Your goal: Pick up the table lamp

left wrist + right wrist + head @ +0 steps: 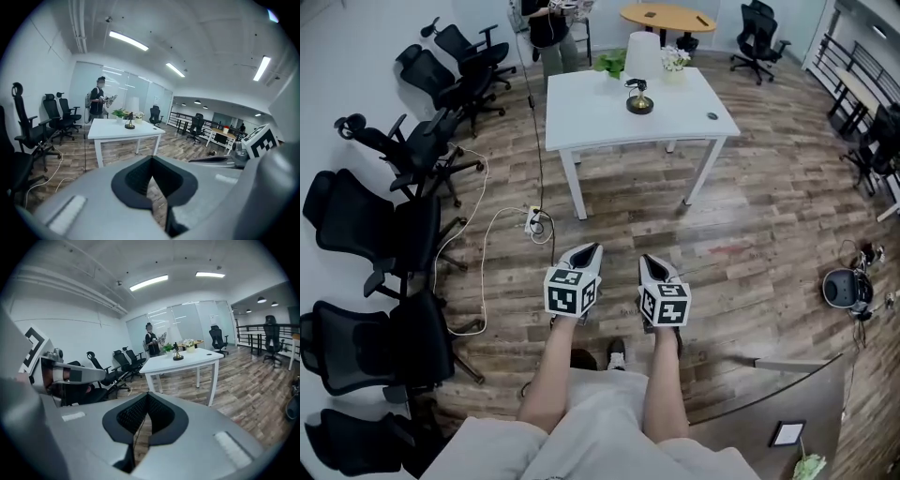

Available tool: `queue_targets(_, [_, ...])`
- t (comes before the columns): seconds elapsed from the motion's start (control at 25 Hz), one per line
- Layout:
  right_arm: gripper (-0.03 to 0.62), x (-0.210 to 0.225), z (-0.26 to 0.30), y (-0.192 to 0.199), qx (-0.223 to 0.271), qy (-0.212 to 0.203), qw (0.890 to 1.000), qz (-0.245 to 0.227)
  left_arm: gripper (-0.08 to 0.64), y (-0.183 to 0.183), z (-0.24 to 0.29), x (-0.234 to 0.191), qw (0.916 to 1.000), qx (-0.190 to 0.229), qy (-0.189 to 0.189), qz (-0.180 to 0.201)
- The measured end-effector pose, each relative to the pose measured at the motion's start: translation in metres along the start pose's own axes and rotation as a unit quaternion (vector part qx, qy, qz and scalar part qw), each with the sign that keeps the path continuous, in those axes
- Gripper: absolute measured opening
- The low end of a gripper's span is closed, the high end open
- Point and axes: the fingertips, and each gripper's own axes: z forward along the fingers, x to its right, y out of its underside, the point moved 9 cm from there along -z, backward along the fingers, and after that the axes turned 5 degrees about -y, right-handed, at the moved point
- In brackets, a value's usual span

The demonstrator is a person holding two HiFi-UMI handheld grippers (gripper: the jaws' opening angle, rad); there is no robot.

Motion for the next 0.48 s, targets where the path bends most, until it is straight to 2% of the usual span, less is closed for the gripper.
queue_targets(0.08, [0.021, 0.009, 0.000, -0.001, 0.004, 0.003, 1.000, 0.004, 0.000, -0.003, 0.008, 0.003, 1.0000, -0.006, 0.003, 0.002])
queue_targets(0.28, [0.018, 0.037, -0.001, -0.008, 0.031, 0.016, 0.998, 0.049, 0.000, -0.006, 0.024, 0.013, 0.9993, -0.025, 0.027, 0.011])
queue_targets(0.48, [0.014, 0.049, 0.013, -0.014, 0.016, 0.029, 0.998, 0.044, 0.000, -0.013, 0.041, 0.007, 0.9989, -0.032, 0.022, 0.025])
